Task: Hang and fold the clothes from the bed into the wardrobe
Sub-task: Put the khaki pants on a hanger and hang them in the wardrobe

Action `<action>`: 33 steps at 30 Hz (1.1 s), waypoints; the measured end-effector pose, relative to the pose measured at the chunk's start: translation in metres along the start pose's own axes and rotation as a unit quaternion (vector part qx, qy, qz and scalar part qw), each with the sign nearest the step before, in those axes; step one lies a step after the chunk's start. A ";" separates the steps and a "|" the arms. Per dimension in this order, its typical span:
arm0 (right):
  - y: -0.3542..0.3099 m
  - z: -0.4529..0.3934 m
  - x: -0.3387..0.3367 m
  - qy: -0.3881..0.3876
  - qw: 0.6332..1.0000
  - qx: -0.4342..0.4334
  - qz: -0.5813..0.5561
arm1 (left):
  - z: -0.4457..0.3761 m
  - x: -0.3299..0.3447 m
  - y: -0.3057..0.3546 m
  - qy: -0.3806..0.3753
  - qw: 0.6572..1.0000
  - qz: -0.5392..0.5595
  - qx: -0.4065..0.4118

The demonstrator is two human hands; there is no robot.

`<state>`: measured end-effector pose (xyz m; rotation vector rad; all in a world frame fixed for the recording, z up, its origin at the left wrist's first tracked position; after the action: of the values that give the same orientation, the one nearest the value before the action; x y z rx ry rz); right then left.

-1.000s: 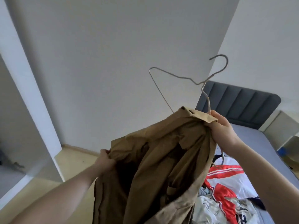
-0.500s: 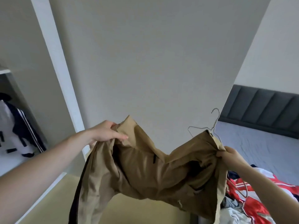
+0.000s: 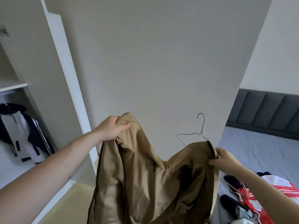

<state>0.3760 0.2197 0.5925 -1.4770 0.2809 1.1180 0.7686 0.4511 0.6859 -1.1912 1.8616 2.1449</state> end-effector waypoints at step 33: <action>-0.098 0.085 0.047 -0.026 0.960 -0.276 -0.043 | -0.005 -0.063 -0.023 0.173 0.977 -0.117 -0.030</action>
<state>0.4309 0.3390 0.6335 -1.9209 -0.1493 1.2202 0.8273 0.4794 0.7033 -1.7966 1.6692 1.9800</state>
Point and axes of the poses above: each hand's wrist, its own z-axis away from the middle knuckle, its own x-axis out of the palm, y = z × x, the point moved 4 cm from there along -z, towards the middle knuckle, and after that the axes turned 3 degrees about -y, right-handed, at the moved point
